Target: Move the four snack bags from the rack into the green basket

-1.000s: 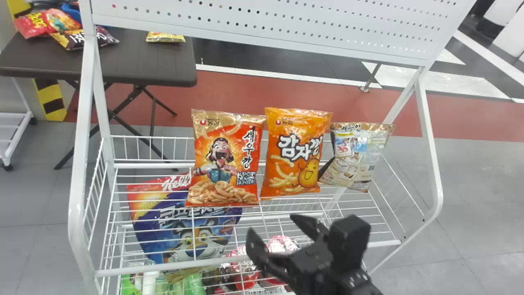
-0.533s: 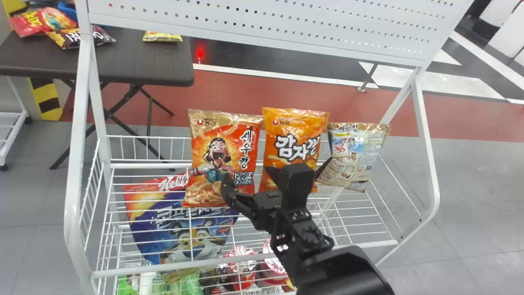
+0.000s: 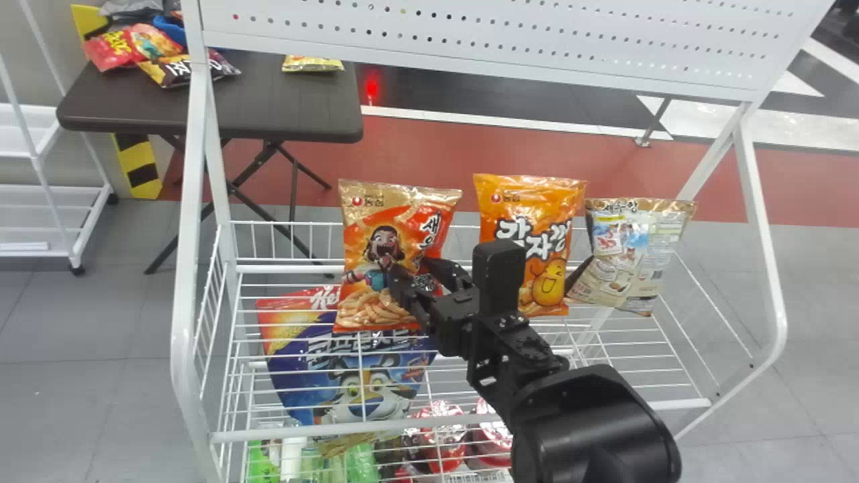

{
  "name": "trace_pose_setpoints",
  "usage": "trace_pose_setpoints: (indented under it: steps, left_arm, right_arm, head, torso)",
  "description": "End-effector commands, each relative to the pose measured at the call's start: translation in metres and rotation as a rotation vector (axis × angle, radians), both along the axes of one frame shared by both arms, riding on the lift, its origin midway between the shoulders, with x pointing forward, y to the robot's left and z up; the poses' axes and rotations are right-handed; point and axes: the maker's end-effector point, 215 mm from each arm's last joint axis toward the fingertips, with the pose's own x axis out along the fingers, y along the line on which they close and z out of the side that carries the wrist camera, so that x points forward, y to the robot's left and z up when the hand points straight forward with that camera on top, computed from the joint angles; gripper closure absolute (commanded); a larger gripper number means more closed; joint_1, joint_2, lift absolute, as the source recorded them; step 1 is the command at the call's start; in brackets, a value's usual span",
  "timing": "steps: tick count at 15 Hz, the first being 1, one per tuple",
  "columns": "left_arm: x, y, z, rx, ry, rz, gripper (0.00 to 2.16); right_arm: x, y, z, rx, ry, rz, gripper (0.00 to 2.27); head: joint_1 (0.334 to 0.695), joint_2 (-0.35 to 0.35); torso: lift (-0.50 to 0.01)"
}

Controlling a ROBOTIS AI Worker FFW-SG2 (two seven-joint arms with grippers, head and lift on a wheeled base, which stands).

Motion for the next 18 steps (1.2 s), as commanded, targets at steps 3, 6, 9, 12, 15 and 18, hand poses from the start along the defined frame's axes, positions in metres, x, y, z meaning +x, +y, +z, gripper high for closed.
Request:
trace_pose_setpoints:
  steps: [3, 6, 9, 12, 15, 18]
  left_arm:
    - [0.000, -0.001, 0.000, -0.003, 0.003, 0.000, 1.79]
    - [0.000, -0.001, 0.000, -0.004, 0.003, 0.001, 1.79]
    - [-0.001, -0.001, 0.001, -0.006, 0.002, 0.002, 1.79]
    - [0.001, 0.001, 0.000, -0.005, 0.005, 0.010, 1.79]
    - [0.004, 0.001, 0.001, -0.009, 0.000, 0.012, 1.79]
    - [0.005, -0.001, 0.002, -0.014, -0.001, 0.013, 1.79]
  right_arm:
    - [-0.013, 0.000, 0.010, 0.008, -0.021, 0.022, 2.19]
    - [-0.031, -0.003, 0.016, 0.022, -0.023, 0.034, 2.19]
    - [-0.076, 0.000, 0.029, 0.051, 0.042, 0.088, 2.19]
    - [-0.153, -0.010, 0.032, 0.053, 0.180, 0.109, 2.19]
    - [-0.236, -0.023, 0.014, 0.062, 0.367, 0.126, 2.19]
    - [-0.294, -0.040, -0.013, 0.097, 0.553, 0.144, 2.19]
  head:
    - [0.695, -0.221]
    - [0.695, -0.228]
    - [0.695, -0.241]
    - [0.695, -0.252]
    - [0.695, -0.310]
    - [0.695, -0.350]
  torso:
    - [0.000]
    - [0.000]
    - [0.000]
    - [0.000]
    - [0.000]
    - [0.000]
